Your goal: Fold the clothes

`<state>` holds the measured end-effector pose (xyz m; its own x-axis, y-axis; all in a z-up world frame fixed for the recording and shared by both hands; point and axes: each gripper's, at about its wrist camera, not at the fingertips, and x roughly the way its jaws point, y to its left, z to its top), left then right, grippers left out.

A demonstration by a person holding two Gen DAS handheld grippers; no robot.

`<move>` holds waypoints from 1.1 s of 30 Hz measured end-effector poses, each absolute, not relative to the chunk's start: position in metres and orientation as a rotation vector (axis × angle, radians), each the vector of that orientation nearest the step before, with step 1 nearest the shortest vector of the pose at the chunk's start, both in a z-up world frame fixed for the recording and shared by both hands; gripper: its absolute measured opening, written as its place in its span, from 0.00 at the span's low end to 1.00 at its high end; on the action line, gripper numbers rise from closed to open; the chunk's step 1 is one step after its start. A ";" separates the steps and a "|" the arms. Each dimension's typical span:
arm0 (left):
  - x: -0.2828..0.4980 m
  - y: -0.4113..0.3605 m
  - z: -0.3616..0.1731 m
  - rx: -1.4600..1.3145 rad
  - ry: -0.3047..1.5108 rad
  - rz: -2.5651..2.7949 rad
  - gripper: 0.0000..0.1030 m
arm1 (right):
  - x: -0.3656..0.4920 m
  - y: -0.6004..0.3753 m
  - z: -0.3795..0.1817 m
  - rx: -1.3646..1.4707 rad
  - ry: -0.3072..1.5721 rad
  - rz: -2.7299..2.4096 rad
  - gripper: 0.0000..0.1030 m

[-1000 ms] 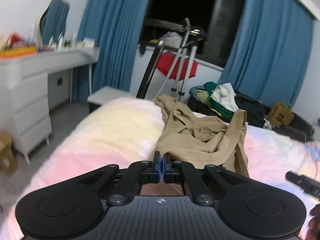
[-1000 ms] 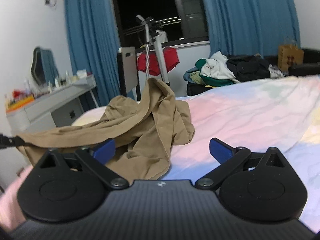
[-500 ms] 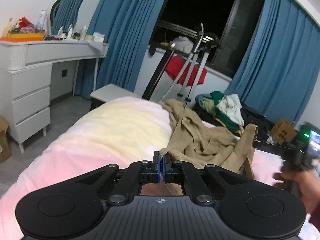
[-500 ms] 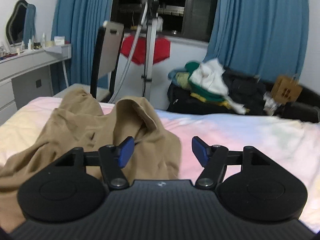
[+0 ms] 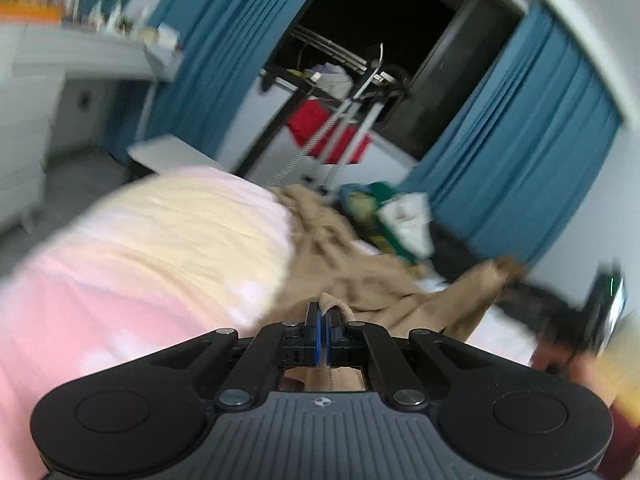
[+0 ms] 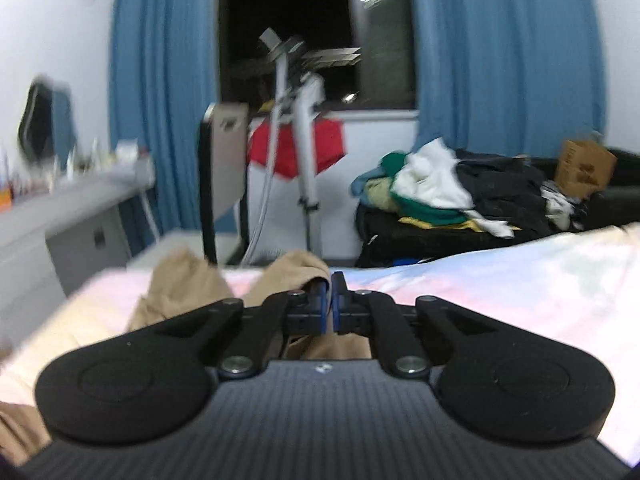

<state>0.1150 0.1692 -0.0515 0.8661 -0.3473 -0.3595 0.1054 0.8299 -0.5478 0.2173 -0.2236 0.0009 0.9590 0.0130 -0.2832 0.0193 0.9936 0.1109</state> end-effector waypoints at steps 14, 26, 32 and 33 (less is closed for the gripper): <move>0.013 0.171 -0.004 -0.521 0.376 -0.368 0.01 | 0.006 -0.344 0.016 0.396 0.172 -0.137 0.05; -0.014 0.113 -0.029 -0.291 0.676 -0.317 0.29 | -0.033 -0.380 -0.034 0.550 0.408 -0.248 0.25; 0.003 0.099 -0.003 -0.249 0.629 -0.265 0.65 | -0.022 -0.351 -0.022 0.432 0.365 -0.142 0.83; 0.012 0.093 0.002 -0.243 0.627 -0.255 0.66 | -0.012 -0.342 -0.019 0.410 0.374 -0.095 0.82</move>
<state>0.0117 0.0929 0.0020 0.7803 -0.3070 -0.5449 0.1608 0.9405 -0.2995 -0.0123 -0.3420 -0.0185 0.9274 -0.0150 -0.3738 0.1646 0.9136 0.3717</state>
